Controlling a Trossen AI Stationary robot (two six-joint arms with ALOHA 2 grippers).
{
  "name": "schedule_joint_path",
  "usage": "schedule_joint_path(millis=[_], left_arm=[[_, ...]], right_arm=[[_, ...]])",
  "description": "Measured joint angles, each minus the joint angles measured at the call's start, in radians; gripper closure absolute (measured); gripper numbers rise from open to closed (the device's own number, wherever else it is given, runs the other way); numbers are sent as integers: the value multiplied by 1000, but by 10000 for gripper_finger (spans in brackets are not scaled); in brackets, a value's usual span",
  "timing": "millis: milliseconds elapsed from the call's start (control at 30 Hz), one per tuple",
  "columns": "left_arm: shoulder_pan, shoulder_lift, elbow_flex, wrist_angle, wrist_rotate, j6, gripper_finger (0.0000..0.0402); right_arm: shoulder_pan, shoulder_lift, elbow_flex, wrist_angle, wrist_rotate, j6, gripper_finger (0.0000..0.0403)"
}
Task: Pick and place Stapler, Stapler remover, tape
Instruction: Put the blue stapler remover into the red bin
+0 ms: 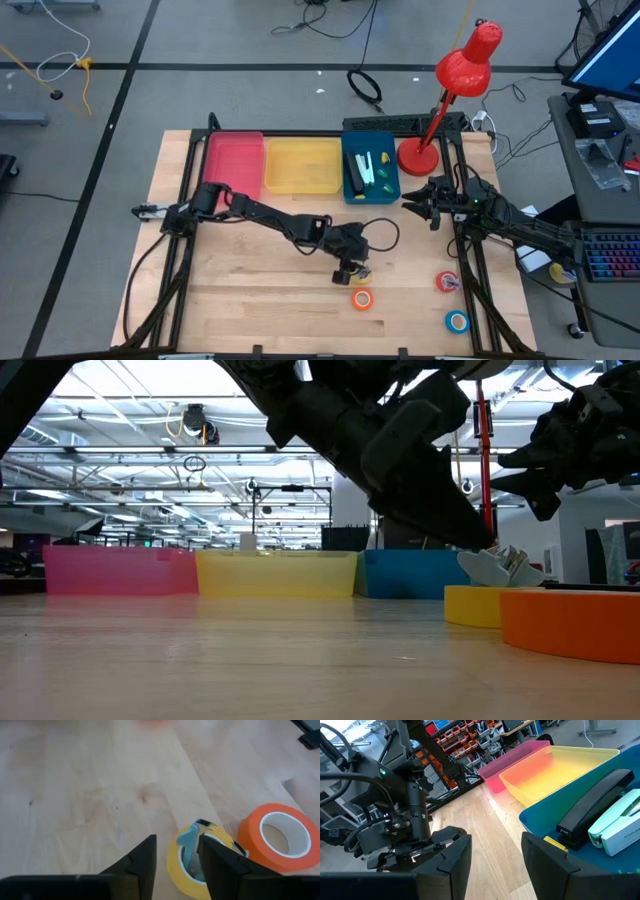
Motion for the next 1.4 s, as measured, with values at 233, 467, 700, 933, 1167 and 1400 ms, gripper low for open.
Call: schedule_joint_path(millis=[233,467,700,933,1167,1400], left_arm=[[1,0,0,29,49,57,252],[4,0,0,28,87,102,252],[5,0,0,28,99,162,252],[22,-24,-2,-54,54,61,252],[-1,-68,-1,-194,46,-152,252],[-51,-64,-1,-143,18,-56,252]], right_arm=[[0,0,0,0,2,0,238],[0,0,0,0,3,6,238],[0,0,0,0,6,8,236],[0,0,0,0,6,20,238],[0,4,0,0,6,13,238],[0,13,0,-4,85,-17,236]])
